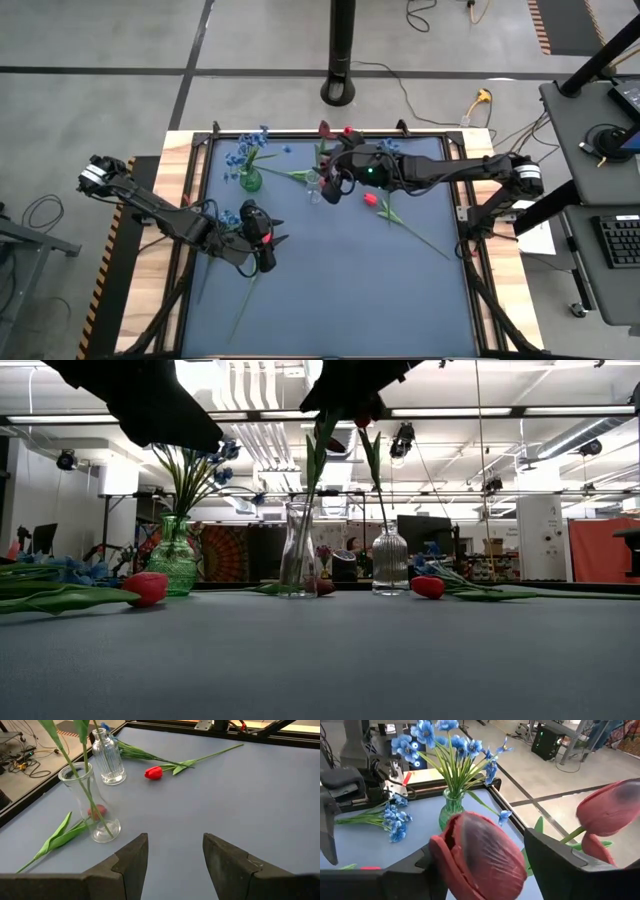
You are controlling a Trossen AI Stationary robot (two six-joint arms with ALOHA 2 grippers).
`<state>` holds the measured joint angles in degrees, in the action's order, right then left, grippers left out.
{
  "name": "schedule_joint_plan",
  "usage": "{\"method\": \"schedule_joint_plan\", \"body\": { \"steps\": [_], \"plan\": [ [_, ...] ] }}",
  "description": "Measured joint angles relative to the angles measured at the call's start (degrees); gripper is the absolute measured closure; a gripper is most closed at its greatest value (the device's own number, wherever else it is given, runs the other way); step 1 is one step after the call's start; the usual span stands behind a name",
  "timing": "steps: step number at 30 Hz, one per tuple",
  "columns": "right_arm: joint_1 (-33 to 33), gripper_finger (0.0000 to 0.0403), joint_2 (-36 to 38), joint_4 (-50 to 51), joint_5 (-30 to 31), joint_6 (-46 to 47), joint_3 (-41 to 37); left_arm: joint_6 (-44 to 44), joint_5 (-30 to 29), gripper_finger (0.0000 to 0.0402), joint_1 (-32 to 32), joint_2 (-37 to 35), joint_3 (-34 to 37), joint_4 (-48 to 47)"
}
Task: Sort flowers into vase by color
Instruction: Put the right dark red tulip into the bottom transparent vase
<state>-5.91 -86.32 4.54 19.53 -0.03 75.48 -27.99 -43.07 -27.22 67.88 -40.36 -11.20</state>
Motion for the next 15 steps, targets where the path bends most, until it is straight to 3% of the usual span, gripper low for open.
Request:
{"method": "schedule_joint_plan", "body": {
  "steps": [11, 15],
  "plan": [
    [0.4, 0.0156, 3.4, -0.1, 0.0, -0.1, 0.0, -1.6, 0.4, 0.0228, 0.0, 0.0, 0.0, 0.0],
    [1.9, 0.0151, 4.7, -0.4, 0.0, -0.9, 0.0, -4.3, 5.0, 0.0228, 0.0, 0.0, 0.0, -0.1]
  ]
}}
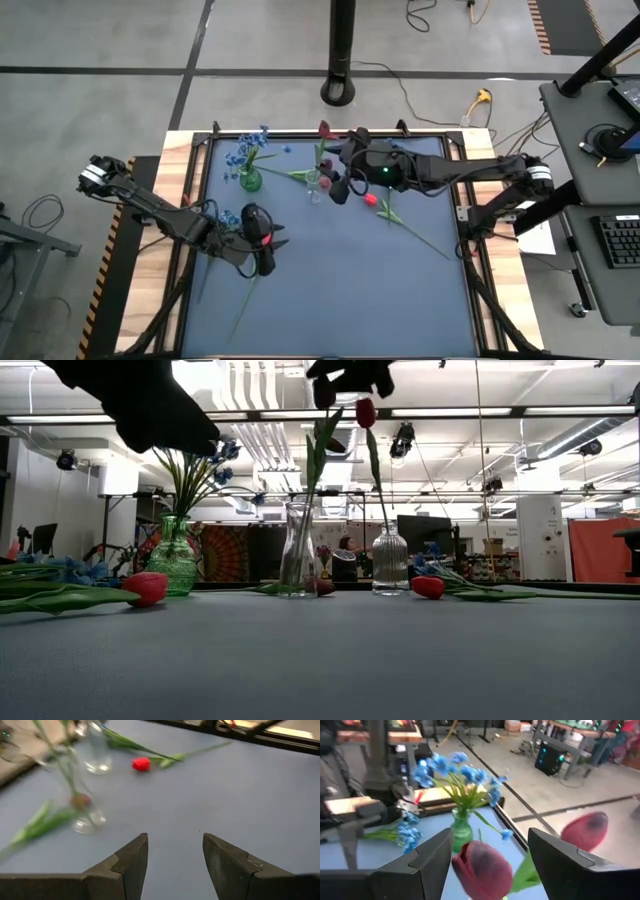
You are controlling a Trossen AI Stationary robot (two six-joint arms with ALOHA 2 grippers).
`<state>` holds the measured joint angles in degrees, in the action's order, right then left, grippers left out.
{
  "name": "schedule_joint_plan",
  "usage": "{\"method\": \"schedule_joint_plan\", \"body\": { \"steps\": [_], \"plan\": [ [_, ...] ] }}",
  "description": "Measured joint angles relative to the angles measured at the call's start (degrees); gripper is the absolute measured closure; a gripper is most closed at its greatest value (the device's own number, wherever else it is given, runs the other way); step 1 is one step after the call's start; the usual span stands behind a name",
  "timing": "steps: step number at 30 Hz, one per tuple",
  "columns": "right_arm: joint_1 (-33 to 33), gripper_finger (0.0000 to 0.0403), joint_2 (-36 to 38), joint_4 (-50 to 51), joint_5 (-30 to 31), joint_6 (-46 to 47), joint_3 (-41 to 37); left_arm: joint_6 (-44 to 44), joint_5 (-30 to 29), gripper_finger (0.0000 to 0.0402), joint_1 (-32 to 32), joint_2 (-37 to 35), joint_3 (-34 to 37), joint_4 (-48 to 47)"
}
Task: Sort flowers into vase by color
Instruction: Put the right dark red tulip into the bottom transparent vase, then put the bottom red tulip into the bottom transparent vase
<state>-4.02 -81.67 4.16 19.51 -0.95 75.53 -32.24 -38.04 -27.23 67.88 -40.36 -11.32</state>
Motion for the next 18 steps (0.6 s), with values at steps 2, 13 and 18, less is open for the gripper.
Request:
{"method": "schedule_joint_plan", "body": {
  "steps": [2, 13, 18],
  "plan": [
    [0.7, 0.0152, 0.6, 0.2, 0.0, -0.4, 0.7, -0.5, 3.7, 0.0228, -0.1, 0.0, -0.1, -0.1],
    [4.8, 0.0152, 1.0, 6.4, 0.0, -3.6, 8.7, -2.2, 6.0, 0.0228, -2.8, 0.5, -4.4, -2.9],
    [5.5, 0.0153, 1.0, 12.7, 0.0, -3.6, 12.7, -8.8, 6.1, 0.0228, -4.9, 0.5, -8.6, -12.4]
  ]
}}
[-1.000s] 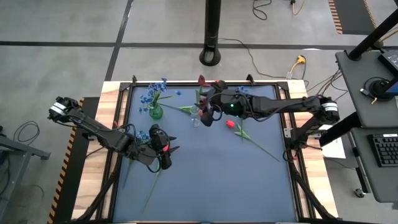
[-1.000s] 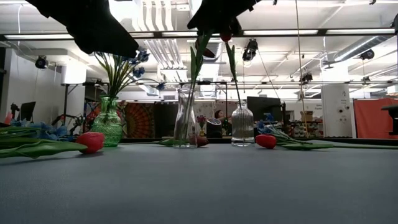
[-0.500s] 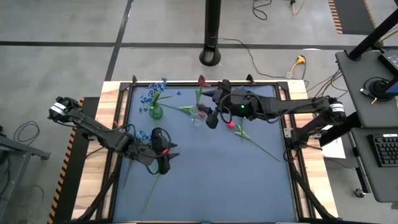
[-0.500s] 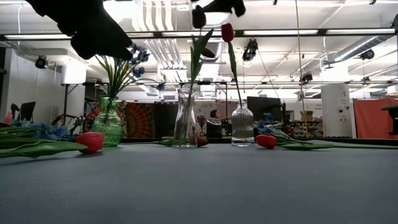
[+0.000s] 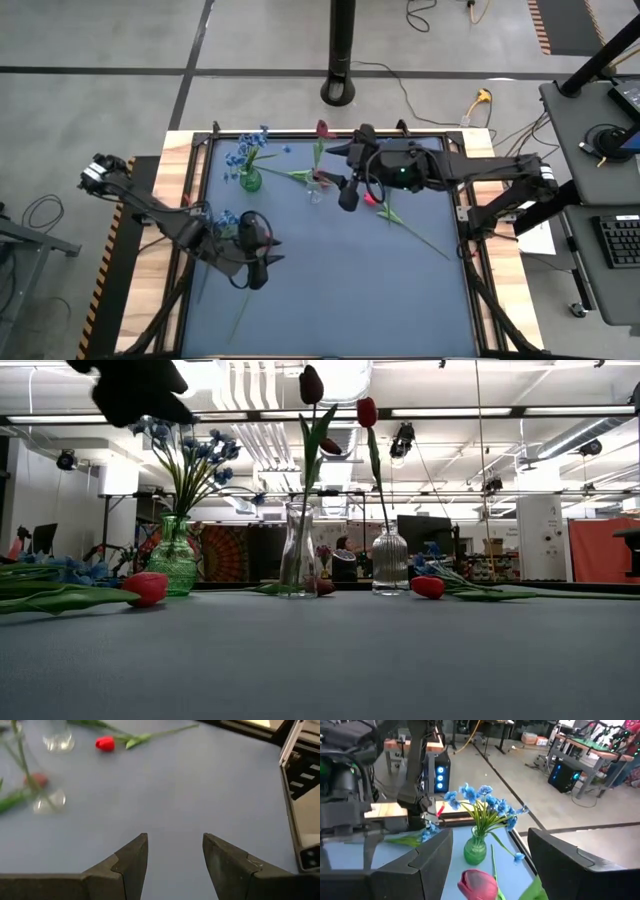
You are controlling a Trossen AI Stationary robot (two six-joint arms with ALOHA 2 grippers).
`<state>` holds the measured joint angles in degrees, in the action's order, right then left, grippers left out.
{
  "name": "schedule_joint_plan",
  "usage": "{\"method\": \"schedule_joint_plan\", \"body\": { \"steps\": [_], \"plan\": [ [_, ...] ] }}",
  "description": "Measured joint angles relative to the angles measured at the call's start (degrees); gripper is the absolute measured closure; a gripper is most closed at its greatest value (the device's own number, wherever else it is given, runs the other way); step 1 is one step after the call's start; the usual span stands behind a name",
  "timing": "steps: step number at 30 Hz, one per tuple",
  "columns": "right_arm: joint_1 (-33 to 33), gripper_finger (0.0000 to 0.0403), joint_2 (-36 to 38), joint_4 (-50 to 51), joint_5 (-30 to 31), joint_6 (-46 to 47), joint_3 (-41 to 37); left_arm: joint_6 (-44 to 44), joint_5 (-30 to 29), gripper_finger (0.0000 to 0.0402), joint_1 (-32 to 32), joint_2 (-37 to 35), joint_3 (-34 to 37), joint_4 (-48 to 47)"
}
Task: Sort flowers into vase by color
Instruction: Put the bottom red tulip into the bottom transparent vase
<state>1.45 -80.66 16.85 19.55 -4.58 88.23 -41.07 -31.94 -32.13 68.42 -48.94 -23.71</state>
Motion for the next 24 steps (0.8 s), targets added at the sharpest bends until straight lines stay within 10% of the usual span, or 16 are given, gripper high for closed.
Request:
{"method": "schedule_joint_plan", "body": {
  "steps": [7, 24],
  "plan": [
    [1.4, 0.0161, 0.0, 12.9, 0.0, 1.6, 5.4, -14.1, 1.6, 0.0228, -3.2, 1.6, -3.1, -11.4],
    [5.1, 0.0165, 0.0, 28.4, 0.0, 6.1, 10.8, -44.1, 28.2, 0.0228, -3.7, 21.9, -5.2, -21.1]
  ]
}}
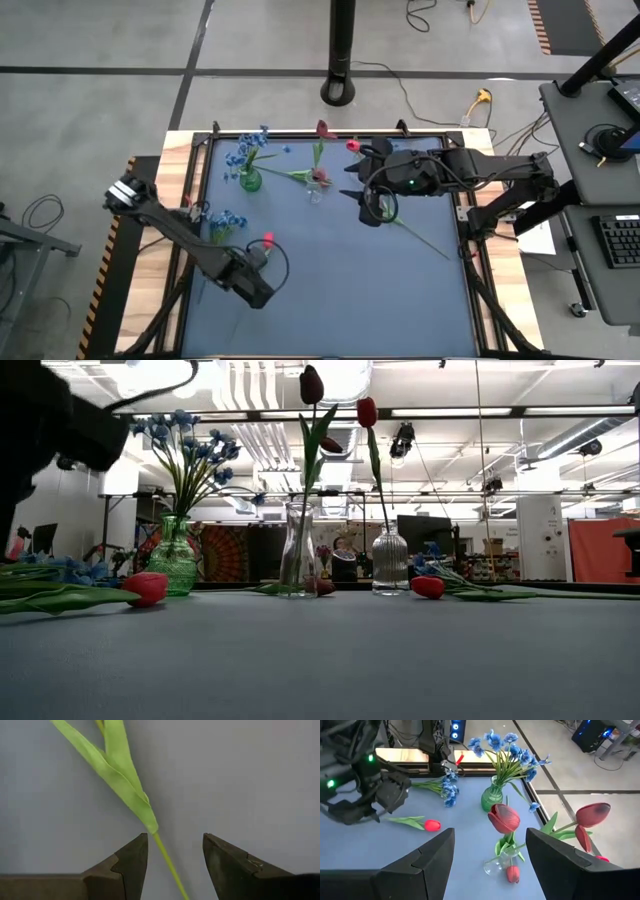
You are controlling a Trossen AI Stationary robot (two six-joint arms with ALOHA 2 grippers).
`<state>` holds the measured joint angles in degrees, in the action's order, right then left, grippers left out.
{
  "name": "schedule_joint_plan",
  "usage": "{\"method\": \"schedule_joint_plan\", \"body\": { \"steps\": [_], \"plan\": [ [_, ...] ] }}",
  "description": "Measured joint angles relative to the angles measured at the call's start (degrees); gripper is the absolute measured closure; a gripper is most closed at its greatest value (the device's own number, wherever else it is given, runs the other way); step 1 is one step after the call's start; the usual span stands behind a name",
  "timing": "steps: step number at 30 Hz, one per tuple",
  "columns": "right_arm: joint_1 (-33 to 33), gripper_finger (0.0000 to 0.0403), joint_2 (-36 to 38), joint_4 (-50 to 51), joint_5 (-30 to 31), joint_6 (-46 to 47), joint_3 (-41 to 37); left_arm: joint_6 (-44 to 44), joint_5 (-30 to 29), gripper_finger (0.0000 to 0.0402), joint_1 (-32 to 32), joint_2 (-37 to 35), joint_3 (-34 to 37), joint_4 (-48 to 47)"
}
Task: Sort flowers into vase by color
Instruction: Put the bottom red tulip into the bottom transparent vase
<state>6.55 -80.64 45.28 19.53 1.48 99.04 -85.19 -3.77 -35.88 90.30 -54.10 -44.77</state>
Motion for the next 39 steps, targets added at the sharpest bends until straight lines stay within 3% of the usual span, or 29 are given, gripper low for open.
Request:
{"method": "schedule_joint_plan", "body": {
  "steps": [15, 27, 31, 39],
  "plan": [
    [0.0, 0.0170, 0.0, 0.4, 0.0, -0.6, -0.3, -0.7, -3.0, 0.0251, 0.0, 4.9, -0.8, -1.5],
    [0.0, 0.0170, -0.1, 1.3, 0.0, -1.0, -1.9, -1.1, -3.1, 0.0347, 0.0, 9.3, -0.7, -1.1],
    [0.1, 0.0170, -0.2, 1.3, 0.0, -1.0, -2.1, 1.6, -3.9, 0.0392, 0.0, 8.2, -0.4, -1.3],
    [1.1, 0.0170, 0.2, 1.5, 0.0, -1.0, -2.1, 5.8, -8.4, 0.0398, -0.2, 0.2, -0.3, -4.1]
  ]
}}
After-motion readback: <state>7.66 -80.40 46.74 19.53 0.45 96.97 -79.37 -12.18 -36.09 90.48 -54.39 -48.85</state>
